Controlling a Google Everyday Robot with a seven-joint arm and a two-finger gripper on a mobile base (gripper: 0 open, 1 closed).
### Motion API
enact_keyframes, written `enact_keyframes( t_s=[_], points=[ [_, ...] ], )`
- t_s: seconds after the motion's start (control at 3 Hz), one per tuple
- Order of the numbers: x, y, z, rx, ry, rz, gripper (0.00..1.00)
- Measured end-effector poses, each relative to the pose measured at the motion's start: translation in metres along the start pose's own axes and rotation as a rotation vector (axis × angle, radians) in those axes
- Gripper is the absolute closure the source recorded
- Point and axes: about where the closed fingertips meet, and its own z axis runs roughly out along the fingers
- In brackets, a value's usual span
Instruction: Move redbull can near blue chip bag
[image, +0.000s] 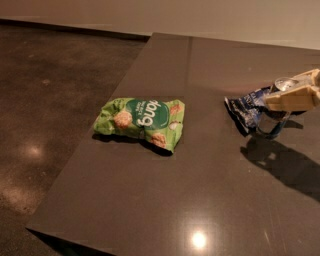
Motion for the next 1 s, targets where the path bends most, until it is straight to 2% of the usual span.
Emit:
enact_keyframes(
  t_s=[1.0],
  points=[
    [0.019,-0.02,0.0,0.0,-0.047,0.036,0.99]
  ],
)
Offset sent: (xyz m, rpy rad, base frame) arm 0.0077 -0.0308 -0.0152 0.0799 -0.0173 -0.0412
